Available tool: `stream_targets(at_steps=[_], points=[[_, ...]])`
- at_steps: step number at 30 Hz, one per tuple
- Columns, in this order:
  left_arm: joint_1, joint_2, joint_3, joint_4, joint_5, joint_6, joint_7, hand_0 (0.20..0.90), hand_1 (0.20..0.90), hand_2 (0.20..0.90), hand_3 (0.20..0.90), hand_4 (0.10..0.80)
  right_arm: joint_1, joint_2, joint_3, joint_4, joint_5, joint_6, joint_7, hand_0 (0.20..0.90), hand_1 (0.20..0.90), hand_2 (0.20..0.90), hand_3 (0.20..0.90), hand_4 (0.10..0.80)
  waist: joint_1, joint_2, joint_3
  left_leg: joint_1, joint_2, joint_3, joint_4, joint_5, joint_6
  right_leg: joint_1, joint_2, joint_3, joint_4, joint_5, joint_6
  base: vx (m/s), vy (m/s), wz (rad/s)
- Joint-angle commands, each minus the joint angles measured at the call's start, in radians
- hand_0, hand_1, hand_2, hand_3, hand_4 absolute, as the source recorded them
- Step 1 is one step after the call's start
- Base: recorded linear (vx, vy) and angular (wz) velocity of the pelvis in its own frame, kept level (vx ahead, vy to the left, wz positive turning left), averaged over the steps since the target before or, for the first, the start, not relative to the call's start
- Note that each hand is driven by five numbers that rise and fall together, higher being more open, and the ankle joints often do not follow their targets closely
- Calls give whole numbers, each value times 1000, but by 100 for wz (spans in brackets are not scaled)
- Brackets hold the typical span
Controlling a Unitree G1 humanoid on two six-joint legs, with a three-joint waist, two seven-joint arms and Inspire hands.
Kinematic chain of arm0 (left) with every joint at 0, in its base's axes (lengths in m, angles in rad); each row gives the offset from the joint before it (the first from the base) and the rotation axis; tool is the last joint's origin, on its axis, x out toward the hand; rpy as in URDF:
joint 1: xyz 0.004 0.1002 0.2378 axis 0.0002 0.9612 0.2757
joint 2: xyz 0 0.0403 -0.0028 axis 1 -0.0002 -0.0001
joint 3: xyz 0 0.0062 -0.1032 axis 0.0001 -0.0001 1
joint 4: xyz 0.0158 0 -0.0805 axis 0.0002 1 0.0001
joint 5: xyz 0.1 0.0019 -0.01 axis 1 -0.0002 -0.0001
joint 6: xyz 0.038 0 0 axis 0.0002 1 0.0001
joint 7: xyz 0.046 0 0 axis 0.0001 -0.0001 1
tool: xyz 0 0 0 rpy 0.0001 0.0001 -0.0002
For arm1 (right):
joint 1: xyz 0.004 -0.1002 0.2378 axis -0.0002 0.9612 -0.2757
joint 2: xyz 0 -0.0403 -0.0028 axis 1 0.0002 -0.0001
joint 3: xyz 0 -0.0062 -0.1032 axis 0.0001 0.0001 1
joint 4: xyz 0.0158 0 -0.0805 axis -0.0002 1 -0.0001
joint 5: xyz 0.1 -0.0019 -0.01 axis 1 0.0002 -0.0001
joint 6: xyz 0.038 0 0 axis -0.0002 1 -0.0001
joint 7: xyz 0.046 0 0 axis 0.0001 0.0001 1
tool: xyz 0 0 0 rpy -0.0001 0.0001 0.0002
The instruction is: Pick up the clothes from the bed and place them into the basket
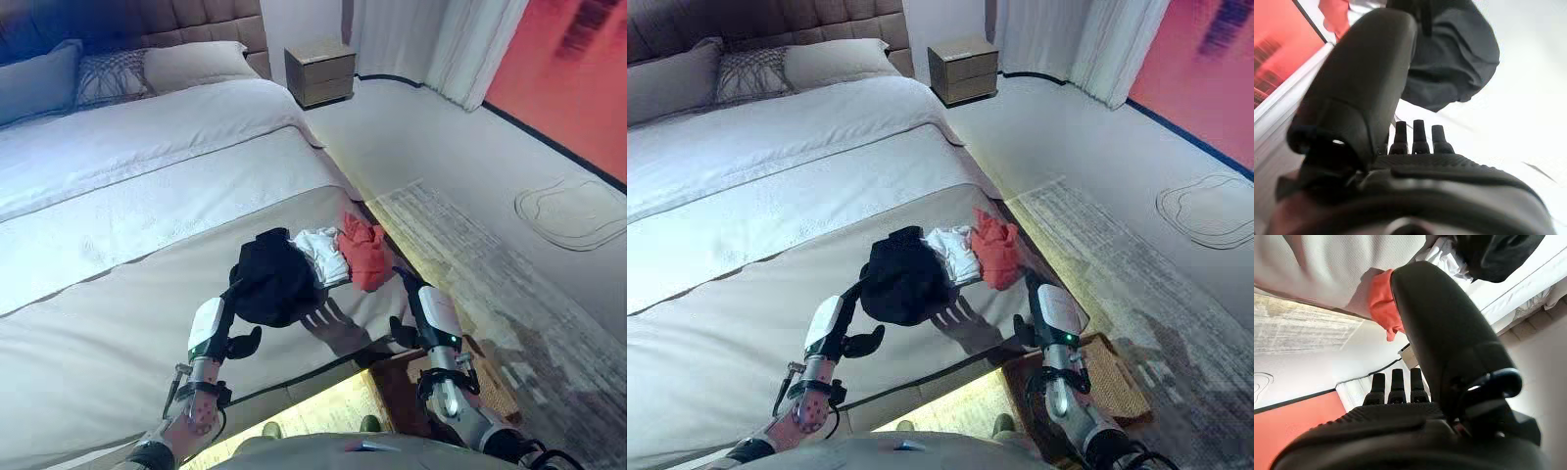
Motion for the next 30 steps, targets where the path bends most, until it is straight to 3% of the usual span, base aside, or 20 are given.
stream_targets(at_steps=[1, 5, 17, 23, 30], points=[[-90, 43, 23, -58, -125, -66, -35, 900, 900, 900, 900, 800, -96, -3, 11, -32, 46, -15, -33, 900, 900, 900, 900, 800, 13, -48, 3, 31, -47, 9, 7, -136, 11, 77, -9, 29, 11, -113, 21, 0, 0, 0], [-79, 20, 40, -42, -243, -76, -124, 900, 900, 900, 900, 800, -103, 3, 12, -21, 25, 23, -64, 900, 900, 900, 900, 800, 17, -46, 0, 32, -44, 8, 7, -137, 10, 77, -11, 29, 11, -112, 23, 0, 0, 0], [-78, 12, 37, -36, -312, -70, -202, 900, 900, 900, 900, 800, -109, -2, 19, -52, 37, 27, -60, 900, 900, 900, 900, 800, 14, -41, -4, 31, -45, 8, 7, -136, 8, 77, -10, 30, 11, -113, 23, 0, 0, 0], [-83, -8, 54, -25, -460, -40, -271, 900, 900, 900, 900, 800, -152, -23, 35, -82, 5, 17, -42, 900, 900, 900, 900, 800, 32, -43, 6, 33, -45, -7, 7, -133, 10, 81, -12, 19, 24, -122, 15, 16, 4, 1], [-112, 7, 71, -80, -585, -19, -321, 900, 900, 900, 900, 800, -422, -138, 79, -148, 106, 129, 113, 900, 900, 900, 900, 800, 91, -60, 63, -54, -52, -36, 128, -144, 8, 22, -27, -26, 141, -167, -16, -8, 23, 13]])
